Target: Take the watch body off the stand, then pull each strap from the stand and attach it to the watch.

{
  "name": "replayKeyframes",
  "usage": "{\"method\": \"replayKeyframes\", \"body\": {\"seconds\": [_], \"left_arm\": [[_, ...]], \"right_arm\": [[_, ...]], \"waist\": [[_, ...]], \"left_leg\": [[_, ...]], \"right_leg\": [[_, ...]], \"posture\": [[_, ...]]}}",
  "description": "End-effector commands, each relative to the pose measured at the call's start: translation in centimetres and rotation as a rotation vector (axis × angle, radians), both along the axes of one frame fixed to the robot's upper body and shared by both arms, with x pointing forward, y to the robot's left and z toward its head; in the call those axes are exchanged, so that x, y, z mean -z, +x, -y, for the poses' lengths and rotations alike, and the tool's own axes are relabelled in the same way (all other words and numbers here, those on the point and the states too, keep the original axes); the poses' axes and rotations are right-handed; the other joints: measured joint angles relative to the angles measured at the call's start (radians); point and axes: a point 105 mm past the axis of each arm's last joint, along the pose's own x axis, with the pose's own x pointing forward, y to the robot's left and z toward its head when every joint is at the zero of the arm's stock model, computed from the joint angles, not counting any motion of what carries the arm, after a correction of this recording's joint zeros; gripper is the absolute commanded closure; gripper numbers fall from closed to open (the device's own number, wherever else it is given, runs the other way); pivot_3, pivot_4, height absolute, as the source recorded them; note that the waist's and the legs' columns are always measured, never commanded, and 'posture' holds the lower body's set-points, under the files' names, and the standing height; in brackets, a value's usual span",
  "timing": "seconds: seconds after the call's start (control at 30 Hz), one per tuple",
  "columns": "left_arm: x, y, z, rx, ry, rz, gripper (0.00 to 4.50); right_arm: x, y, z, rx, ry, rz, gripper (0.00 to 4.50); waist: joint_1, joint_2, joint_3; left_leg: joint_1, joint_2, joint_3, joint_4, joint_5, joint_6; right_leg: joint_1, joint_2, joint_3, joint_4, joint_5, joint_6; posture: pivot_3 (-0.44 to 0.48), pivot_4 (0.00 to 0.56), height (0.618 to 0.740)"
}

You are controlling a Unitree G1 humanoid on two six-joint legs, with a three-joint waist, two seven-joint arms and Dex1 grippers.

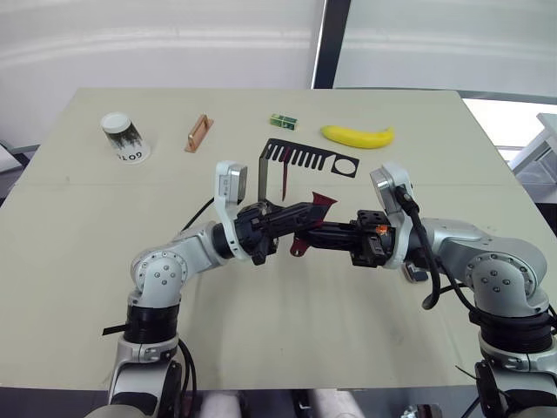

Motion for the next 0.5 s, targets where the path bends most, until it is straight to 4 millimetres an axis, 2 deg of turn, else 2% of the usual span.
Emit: {"method": "replayKeyframes", "body": {"seconds": [0.03,0.5], "left_arm": [[-1.33,-0.92,0.51,0.037,-0.025,0.064,4.45],[-1.38,-0.73,0.63,0.026,-0.037,0.064,4.45]], "right_arm": [[-0.99,-0.36,-0.21,-0.003,0.000,0.050,4.50],[-0.89,-0.41,-0.29,-0.005,-0.014,0.056,4.50]], "waist": [[0.000,0.000,0.000],[0.000,0.000,0.000]], "left_leg": [[0.000,0.000,0.000,0.000,0.000,0.000],[0.000,0.000,0.000,-0.001,0.000,0.000]], "right_leg": [[0.000,0.000,0.000,0.000,0.000,0.000],[0.000,0.000,0.000,-0.001,0.000,0.000]], "posture": [[0.000,0.150,0.740],[0.000,0.150,0.740]]}}
